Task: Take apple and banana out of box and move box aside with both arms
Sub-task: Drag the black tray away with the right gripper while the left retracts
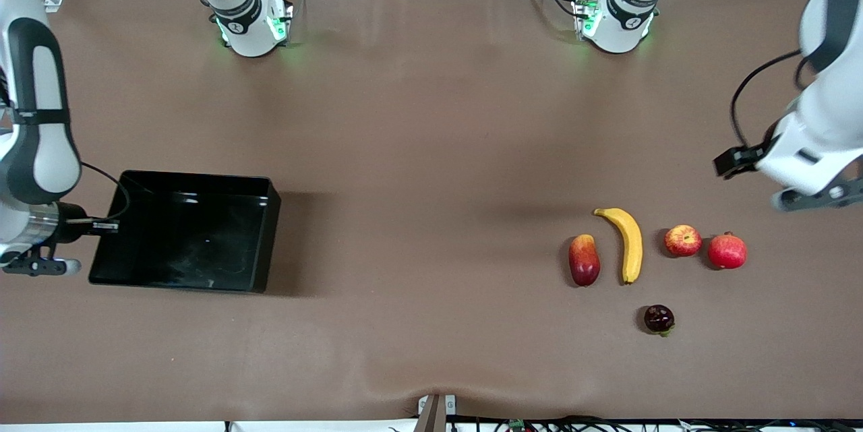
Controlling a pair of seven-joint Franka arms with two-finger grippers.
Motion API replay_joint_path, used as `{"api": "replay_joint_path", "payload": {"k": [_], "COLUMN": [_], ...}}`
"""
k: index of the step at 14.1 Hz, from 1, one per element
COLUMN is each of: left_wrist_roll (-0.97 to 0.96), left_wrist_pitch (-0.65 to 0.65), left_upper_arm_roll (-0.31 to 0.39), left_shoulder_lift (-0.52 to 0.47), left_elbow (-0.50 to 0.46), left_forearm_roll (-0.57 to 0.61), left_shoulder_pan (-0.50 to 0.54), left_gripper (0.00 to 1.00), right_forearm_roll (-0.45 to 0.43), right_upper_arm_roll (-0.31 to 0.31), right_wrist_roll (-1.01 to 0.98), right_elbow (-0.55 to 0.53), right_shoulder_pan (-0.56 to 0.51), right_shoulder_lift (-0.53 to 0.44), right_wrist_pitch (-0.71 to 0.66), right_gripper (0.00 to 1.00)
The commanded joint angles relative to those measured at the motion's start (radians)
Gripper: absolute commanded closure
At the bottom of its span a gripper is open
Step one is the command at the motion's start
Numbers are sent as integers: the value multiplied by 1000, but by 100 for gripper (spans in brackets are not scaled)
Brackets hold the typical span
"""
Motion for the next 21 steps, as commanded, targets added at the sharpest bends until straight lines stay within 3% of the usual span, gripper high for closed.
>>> {"api": "replay_joint_path", "payload": {"k": [1,7,8,12,17,18,19,21], "left_wrist_roll": [13,97,114,136,163,163,163,165], "left_wrist_pitch": [-24,-24,-25,-25,-25,-25,-25,-24], "left_upper_arm_roll": [-6,2,22,215,240,240,240,240], "left_shoulder_lift": [-102,-186,-198,-252,-289,-297,-304,-327], "left_elbow": [-19,-57,-59,-123,-164,-172,-186,-218], "left_forearm_roll": [-92,-147,-176,-213,-213,-213,-213,-213], "left_shoulder_pan": [11,19,11,-151,-159,-159,-157,-153], "left_gripper": [0,0,0,0,0,0,0,0], "right_forearm_roll": [8,89,86,58,17,15,9,11], "right_upper_arm_roll": [28,25,25,25,26,26,26,29], "right_wrist_roll": [-74,-72,-77,-124,-135,-138,-172,-229], "right_elbow": [7,11,11,19,25,40,43,92], "right_shoulder_pan": [-72,-144,-144,-124,-107,-106,-106,-98], "right_shoulder_lift": [46,129,141,155,166,164,160,152], "right_wrist_pitch": [52,132,147,184,189,187,189,178], "right_gripper": [100,100,100,100,100,67,1,0]}}
